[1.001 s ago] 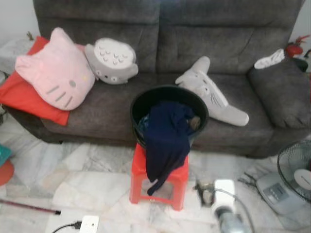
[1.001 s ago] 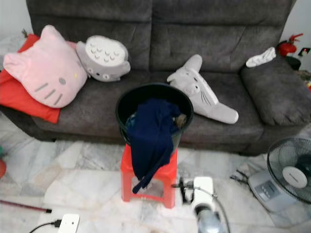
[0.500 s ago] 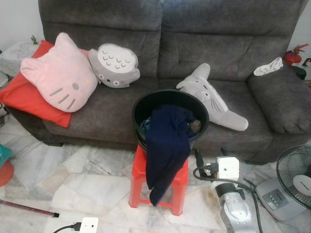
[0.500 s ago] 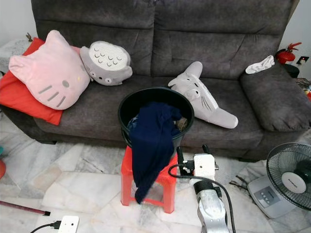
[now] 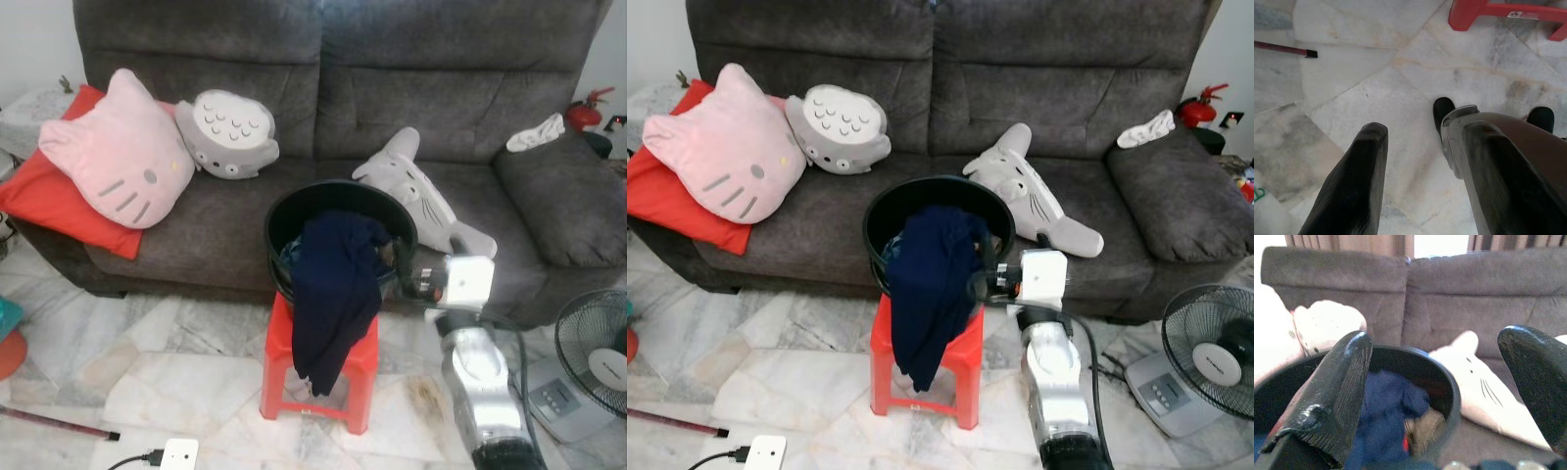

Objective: Hang hanger

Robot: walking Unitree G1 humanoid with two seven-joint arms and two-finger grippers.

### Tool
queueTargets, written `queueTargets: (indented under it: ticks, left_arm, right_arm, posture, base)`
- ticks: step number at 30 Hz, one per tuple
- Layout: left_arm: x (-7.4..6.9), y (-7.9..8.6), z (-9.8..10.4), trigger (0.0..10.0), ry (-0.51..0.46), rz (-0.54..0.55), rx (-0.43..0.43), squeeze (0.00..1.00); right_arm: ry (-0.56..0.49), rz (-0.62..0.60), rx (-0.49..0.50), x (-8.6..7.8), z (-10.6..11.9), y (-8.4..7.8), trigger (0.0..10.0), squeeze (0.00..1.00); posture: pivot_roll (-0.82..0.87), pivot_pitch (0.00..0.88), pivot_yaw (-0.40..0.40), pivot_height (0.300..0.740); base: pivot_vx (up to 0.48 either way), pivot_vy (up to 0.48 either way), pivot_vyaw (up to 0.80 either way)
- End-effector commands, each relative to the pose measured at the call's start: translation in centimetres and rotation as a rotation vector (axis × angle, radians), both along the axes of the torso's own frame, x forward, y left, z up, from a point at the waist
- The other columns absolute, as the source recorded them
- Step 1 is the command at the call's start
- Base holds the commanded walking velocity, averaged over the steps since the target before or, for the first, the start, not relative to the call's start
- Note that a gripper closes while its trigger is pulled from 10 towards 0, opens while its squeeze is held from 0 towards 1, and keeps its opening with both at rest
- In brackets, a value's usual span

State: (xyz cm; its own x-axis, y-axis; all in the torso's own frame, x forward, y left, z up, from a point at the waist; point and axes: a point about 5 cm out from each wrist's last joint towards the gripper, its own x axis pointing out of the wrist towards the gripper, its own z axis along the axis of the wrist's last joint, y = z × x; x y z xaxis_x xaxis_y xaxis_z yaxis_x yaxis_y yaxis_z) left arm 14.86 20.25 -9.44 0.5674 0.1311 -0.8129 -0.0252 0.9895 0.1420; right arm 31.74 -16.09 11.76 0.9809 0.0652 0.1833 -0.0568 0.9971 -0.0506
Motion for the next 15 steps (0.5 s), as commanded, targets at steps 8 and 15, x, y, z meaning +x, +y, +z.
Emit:
queueTargets:
  ticks: [8, 15]
  left_arm:
    - [-0.45, 0.18, -0.2, 10.0, 0.027, 0.01, 0.014, 0.0]
    - [-0.42, 0.19, -0.19, 10.0, 0.029, 0.005, 0.014, 0.0]
  right_arm:
    - [0.018, -0.004, 0.027, 0.43, 0.43, 0.38, 10.0, 0.0]
    - [0.025, -0.001, 0.038, 0.37, 0.5, 0.62, 10.0, 0.0]
  posture:
    - [-0.05, 0.05, -0.018, 0.74]
    - [-0.06, 0.058, -0.013, 0.74]
  base:
    - [0.272, 0.0, 0.46]
    - [0.28, 0.0, 0.0]
